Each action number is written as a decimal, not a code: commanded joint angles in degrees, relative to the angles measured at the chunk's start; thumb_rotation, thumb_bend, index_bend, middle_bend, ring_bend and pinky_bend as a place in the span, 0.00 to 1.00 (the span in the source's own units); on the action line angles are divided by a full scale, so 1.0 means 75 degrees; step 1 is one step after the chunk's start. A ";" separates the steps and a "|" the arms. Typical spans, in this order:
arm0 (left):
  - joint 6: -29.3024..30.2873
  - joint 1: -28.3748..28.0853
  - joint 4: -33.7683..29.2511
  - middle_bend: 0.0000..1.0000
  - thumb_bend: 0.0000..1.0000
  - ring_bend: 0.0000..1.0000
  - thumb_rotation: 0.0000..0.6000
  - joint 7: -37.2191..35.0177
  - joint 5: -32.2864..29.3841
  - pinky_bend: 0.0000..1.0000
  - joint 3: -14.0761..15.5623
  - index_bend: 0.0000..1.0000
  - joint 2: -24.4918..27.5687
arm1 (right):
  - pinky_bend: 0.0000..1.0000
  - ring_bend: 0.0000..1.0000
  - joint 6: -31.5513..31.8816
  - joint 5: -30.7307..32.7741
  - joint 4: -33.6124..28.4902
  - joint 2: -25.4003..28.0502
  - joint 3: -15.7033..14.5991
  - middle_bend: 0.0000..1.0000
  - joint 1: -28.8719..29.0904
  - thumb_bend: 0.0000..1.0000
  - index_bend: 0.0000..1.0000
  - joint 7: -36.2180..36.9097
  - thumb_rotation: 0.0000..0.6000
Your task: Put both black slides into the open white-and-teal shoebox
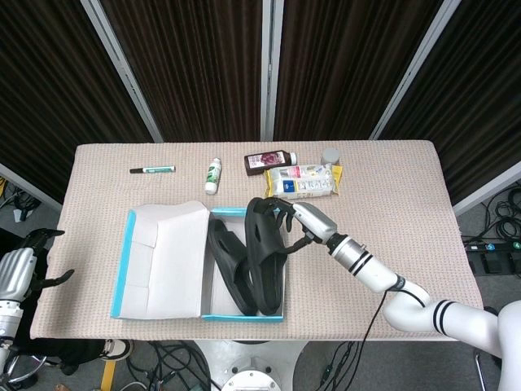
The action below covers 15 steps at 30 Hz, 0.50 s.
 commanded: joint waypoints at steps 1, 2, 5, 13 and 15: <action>0.0039 0.0008 0.0006 0.22 0.17 0.13 1.00 0.0019 0.0018 0.22 -0.0010 0.24 0.0005 | 0.57 0.45 0.0006 -0.0066 0.0212 -0.0160 -0.0069 0.56 0.0051 0.03 0.18 0.0248 1.00; 0.0047 0.0010 0.0004 0.22 0.17 0.13 1.00 0.0021 0.0020 0.22 -0.0011 0.24 0.0008 | 0.57 0.45 0.0010 -0.0080 0.0265 -0.0198 -0.0084 0.56 0.0061 0.03 0.18 0.0329 1.00; 0.0053 0.0019 -0.0005 0.22 0.17 0.13 1.00 0.0023 0.0013 0.22 -0.0013 0.24 0.0018 | 0.57 0.45 0.0022 -0.0126 0.0421 -0.0306 -0.0140 0.56 0.0091 0.03 0.18 0.0588 1.00; 0.0043 0.0012 -0.0004 0.22 0.17 0.13 1.00 0.0033 0.0022 0.22 -0.0014 0.24 0.0011 | 0.57 0.46 0.0016 -0.0206 0.0795 -0.0486 -0.0362 0.56 0.0088 0.03 0.18 0.1150 1.00; 0.0040 0.0013 0.0002 0.22 0.17 0.13 1.00 0.0037 0.0019 0.22 -0.0013 0.24 0.0007 | 0.57 0.46 -0.0011 -0.0234 0.0886 -0.0509 -0.0432 0.56 0.0092 0.03 0.18 0.1225 1.00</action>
